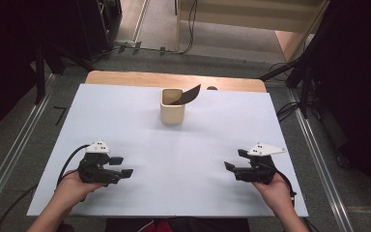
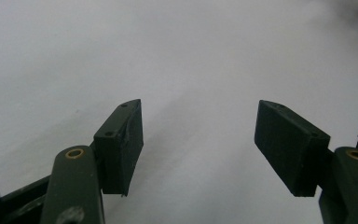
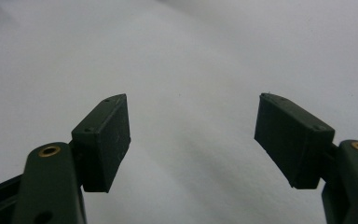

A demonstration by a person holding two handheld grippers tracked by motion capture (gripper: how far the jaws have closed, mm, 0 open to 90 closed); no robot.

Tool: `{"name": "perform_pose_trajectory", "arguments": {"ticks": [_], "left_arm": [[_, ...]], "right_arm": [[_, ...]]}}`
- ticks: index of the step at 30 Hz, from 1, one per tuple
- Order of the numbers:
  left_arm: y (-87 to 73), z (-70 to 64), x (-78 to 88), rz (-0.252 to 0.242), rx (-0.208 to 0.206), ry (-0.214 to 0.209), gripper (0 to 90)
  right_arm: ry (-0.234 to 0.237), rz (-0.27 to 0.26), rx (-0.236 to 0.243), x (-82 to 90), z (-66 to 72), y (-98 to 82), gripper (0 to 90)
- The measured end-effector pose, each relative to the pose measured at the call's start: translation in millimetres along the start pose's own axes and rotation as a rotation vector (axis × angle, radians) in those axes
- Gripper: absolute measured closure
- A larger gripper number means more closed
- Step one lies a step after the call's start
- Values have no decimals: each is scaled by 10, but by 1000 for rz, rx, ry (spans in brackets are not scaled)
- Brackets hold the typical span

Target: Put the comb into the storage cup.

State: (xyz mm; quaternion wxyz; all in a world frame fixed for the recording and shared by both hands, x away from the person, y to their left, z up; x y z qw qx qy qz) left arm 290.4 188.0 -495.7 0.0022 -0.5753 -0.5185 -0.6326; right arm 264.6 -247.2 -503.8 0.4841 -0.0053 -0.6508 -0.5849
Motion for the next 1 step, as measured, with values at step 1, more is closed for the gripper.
{"name": "perform_pose_trajectory", "arguments": {"ticks": [1], "left_arm": [[2, 1, 0, 0, 1, 0, 339]], "right_arm": [[-2, 0, 2, 1, -2, -1, 248]]}}
Point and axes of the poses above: each handheld gripper's, and its own axes: x roughly backward along the jaws, y roughly out of its top, z roughly to its left, the point moved 4 cm from there along -x, roughly forward along the jaws, and after that the axes turned 5 degrees about y, right-handed, at the moved point
